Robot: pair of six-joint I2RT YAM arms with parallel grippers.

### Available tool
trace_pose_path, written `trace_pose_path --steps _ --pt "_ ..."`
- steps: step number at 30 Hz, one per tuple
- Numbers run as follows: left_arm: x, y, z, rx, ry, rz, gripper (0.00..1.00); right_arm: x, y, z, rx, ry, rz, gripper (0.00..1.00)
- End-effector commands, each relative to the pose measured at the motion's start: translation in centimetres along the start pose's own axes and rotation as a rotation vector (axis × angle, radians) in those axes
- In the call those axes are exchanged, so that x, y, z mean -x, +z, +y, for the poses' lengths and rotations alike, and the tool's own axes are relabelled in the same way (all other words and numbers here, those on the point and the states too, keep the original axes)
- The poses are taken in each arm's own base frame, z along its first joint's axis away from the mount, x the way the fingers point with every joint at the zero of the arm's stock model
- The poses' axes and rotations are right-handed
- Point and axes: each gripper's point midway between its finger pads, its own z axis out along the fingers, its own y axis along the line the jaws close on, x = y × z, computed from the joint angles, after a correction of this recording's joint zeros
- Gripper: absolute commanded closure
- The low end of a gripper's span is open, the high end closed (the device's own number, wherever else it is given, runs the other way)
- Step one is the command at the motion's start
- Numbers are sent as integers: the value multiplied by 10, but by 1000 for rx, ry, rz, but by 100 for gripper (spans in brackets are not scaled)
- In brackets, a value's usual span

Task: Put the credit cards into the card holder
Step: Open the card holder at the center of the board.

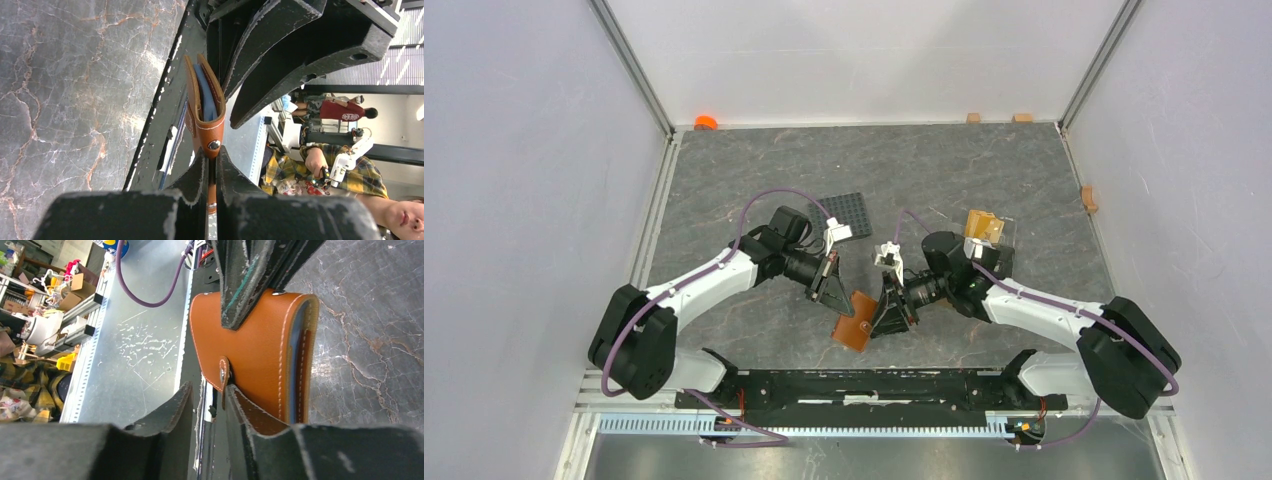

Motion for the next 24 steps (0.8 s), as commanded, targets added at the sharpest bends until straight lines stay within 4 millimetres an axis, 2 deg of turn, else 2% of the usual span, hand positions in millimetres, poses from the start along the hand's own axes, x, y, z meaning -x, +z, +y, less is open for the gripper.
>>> trace_pose_path --steps 1,5,13,19,22,23,24 --pt "7 -2 -18 -60 49 -17 98 9 7 4 20 -43 -13 71" --pt "7 -1 -12 -35 33 -18 98 10 9 3 17 -69 -14 99" --pt "9 -2 17 56 -66 -24 98 3 8 32 111 -189 32 100" --pt "12 -5 26 85 -96 -39 98 1 6 50 147 -256 37 100" --pt "7 -5 37 154 -125 -64 98 14 4 30 -16 -244 15 89" --pt "8 -5 47 213 -149 -103 98 19 2 19 -96 -225 8 79" --pt "7 -7 58 279 -178 -164 98 24 -1 7 -183 -201 -9 63"
